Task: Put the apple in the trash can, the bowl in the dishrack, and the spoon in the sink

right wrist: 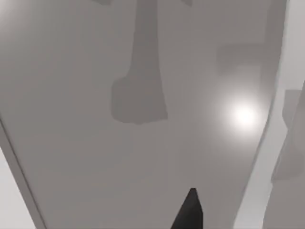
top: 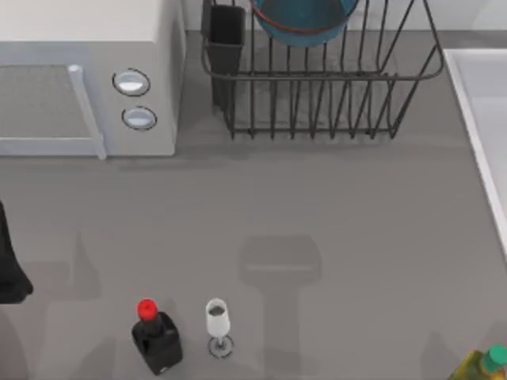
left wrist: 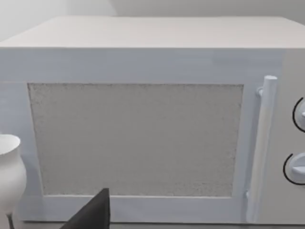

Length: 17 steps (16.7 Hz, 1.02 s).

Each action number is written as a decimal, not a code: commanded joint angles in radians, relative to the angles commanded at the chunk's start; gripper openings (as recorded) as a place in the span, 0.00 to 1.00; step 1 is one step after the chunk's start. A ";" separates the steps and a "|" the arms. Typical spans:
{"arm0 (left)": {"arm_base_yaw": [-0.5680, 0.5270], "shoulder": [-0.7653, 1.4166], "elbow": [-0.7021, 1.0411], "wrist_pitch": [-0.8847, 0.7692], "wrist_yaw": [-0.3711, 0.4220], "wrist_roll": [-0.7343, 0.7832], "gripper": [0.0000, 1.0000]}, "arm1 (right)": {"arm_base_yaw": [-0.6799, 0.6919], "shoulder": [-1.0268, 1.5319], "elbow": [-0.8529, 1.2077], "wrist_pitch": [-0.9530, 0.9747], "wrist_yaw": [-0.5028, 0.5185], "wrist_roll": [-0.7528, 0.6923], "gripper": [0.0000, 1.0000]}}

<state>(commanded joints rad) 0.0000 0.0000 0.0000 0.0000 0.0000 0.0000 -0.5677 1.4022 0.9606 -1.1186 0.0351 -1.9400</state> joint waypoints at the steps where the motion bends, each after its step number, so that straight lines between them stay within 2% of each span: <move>1: 0.000 0.000 0.000 0.000 0.000 0.000 1.00 | 0.001 -0.008 0.008 -0.013 0.000 0.002 0.00; 7: 0.000 0.000 0.000 0.000 0.000 0.000 1.00 | 0.003 0.004 0.016 -0.017 0.000 0.006 0.00; 10: 0.000 0.000 0.000 0.000 0.000 0.000 1.00 | 0.025 0.088 0.112 -0.056 0.001 0.018 0.00; 13: 0.000 0.000 0.000 0.000 0.000 0.000 1.00 | 0.066 0.244 0.303 -0.127 0.002 0.045 0.00; 17: 0.000 0.000 0.000 0.000 0.000 0.000 1.00 | 0.143 0.518 0.695 -0.255 0.003 0.107 0.00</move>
<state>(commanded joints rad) 0.0000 0.0000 0.0000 0.0000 0.0000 0.0000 -0.4249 1.9205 1.6557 -1.3738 0.0379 -1.8327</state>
